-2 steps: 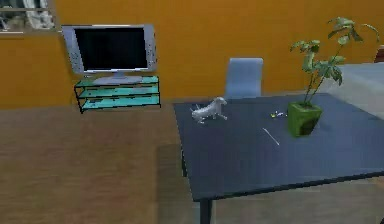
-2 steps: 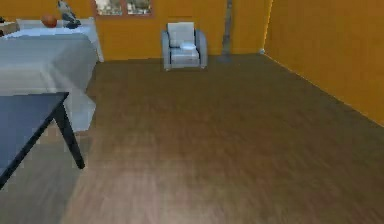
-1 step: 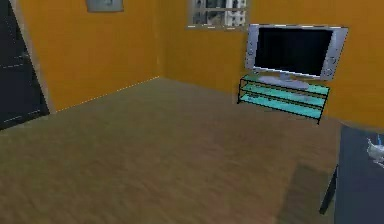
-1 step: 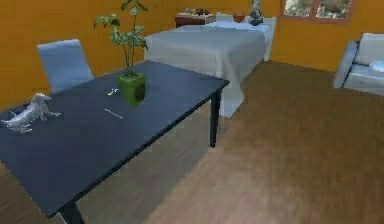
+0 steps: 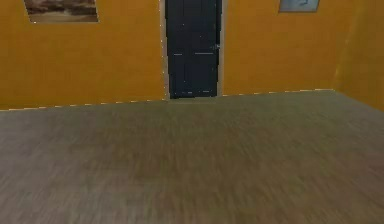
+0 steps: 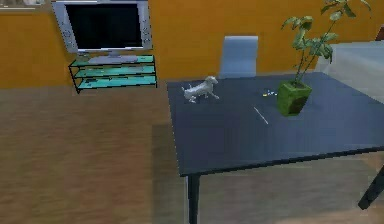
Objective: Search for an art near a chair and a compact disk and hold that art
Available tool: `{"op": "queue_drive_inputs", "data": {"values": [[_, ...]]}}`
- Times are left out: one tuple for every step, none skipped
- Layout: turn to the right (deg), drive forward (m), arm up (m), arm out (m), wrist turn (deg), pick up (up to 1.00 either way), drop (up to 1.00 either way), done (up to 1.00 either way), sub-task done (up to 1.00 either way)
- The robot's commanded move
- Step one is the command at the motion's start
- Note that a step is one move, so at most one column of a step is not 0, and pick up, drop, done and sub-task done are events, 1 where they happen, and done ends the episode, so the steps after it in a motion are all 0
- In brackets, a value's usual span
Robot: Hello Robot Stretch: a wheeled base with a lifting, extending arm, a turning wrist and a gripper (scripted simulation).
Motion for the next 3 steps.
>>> {"op": "queue_drive_inputs", "data": {"values": [[-12.0, 0.00, 0.00, 0.00, 0.0, 0.00, 0.00, 0.00, 0.00], [0.0, 0.15, 0.00, 0.00, 0.0, 0.00, 0.00, 0.00, 0.00], [45.0, 0.00, 0.00, 0.00, 0.0, 0.00, 0.00, 0.00, 0.00]]}}
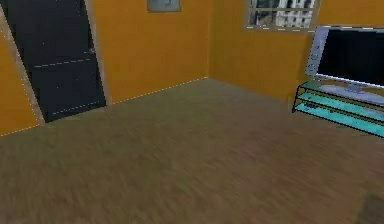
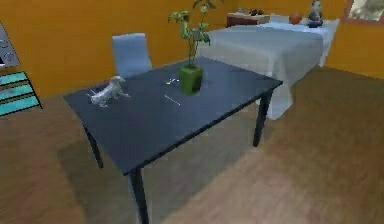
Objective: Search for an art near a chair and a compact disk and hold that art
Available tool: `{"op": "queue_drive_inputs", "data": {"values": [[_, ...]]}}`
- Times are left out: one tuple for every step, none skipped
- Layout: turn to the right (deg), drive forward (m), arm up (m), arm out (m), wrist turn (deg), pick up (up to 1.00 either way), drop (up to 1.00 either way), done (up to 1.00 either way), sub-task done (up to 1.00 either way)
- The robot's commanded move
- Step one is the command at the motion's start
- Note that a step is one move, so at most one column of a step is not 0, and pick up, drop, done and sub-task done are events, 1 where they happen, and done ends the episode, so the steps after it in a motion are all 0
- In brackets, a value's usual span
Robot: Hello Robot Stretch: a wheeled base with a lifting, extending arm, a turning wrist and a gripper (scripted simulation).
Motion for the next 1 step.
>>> {"op": "queue_drive_inputs", "data": {"values": [[0.0, 0.45, 0.00, 0.00, 0.0, 0.00, 0.00, 0.00, 0.00]]}}
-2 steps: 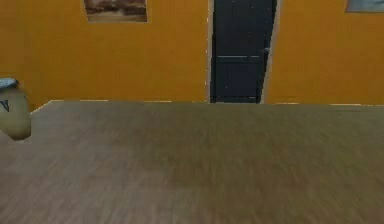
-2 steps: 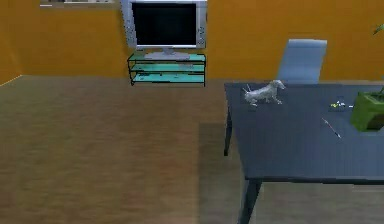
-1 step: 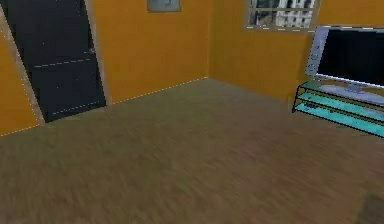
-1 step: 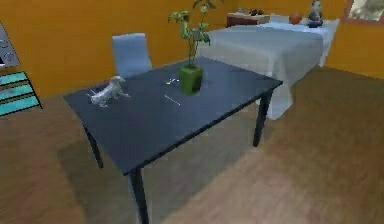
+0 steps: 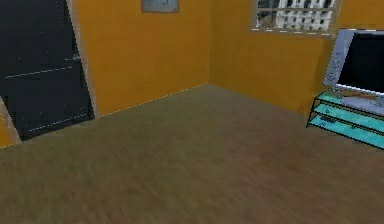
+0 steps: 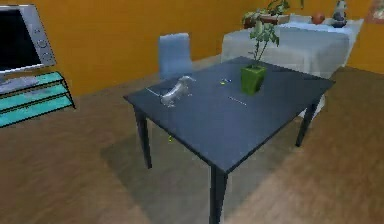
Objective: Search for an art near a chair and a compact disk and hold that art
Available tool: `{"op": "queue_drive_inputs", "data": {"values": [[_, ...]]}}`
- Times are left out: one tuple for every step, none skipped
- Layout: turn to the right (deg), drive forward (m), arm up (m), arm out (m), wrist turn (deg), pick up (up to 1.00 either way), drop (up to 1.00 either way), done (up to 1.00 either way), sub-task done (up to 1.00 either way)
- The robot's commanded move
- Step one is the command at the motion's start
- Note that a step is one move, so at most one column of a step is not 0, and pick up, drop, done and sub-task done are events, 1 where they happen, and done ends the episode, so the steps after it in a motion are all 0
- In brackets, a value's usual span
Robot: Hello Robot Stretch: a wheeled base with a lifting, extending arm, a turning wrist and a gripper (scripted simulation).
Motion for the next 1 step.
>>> {"op": "queue_drive_inputs", "data": {"values": [[45.0, 0.00, 0.00, 0.00, 0.0, 0.00, 0.00, 0.00, 0.00]]}}
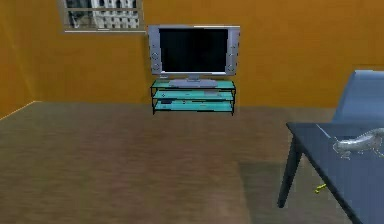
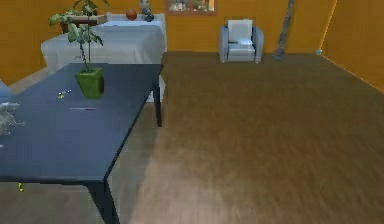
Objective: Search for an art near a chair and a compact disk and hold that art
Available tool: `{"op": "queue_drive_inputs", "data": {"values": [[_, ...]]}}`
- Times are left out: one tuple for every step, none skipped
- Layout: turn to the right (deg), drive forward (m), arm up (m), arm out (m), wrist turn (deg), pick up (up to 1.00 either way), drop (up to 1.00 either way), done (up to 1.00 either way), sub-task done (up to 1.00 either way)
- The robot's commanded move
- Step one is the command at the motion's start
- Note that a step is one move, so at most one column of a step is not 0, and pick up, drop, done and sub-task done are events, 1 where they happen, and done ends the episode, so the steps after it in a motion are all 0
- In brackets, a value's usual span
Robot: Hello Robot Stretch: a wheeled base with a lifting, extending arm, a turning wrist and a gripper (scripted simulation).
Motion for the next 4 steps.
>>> {"op": "queue_drive_inputs", "data": {"values": [[0.0, 1.00, 0.00, 0.00, 0.0, 0.00, 0.00, 0.00, 0.00], [15.0, 0.00, 0.00, 0.00, 0.0, 0.00, 0.00, 0.00, 0.00], [0.0, 0.20, 0.00, 0.00, 0.0, 0.00, 0.00, 0.00, 0.00], [45.0, 0.00, 0.00, 0.00, 0.0, 0.00, 0.00, 0.00, 0.00]]}}
